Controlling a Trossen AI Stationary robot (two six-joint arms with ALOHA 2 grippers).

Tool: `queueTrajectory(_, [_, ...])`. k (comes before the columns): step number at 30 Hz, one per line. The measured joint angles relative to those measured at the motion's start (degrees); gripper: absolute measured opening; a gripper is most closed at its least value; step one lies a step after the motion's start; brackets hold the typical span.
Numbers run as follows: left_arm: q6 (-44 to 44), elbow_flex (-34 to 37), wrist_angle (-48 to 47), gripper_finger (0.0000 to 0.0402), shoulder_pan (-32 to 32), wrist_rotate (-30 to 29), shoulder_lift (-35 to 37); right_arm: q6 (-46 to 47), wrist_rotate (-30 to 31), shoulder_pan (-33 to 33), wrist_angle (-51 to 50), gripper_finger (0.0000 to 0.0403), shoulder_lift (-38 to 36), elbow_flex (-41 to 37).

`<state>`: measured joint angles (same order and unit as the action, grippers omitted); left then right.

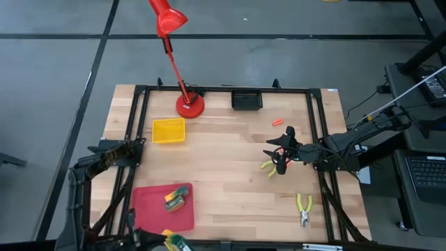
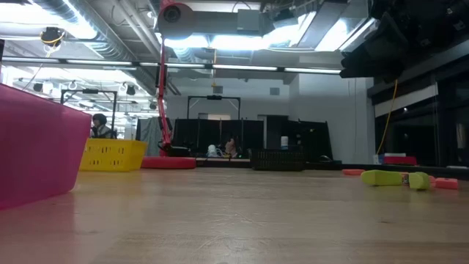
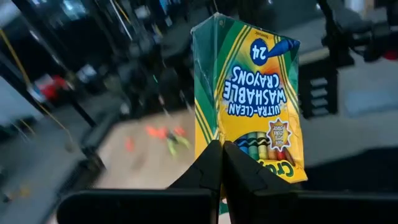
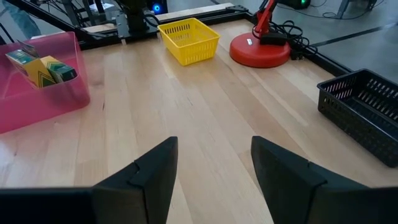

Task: Pick & Place School Supplies
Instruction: Put the crayon box into the pink bin

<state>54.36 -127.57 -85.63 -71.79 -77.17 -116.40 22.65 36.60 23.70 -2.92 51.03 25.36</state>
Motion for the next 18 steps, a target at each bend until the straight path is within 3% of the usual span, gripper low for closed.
queueTrajectory(7, [-16.11,0.26,4.83,0.0002,5.8,0.54,-1.28,-0.6,0.02,0.0,-0.02,0.0208,0.0,0.0])
queueTrajectory(18, [-22.27,0.35,-0.79,0.0002,11.47,0.36,-5.93,-0.6,0.02,0.0,-1.15,0.0208,0.0,0.0])
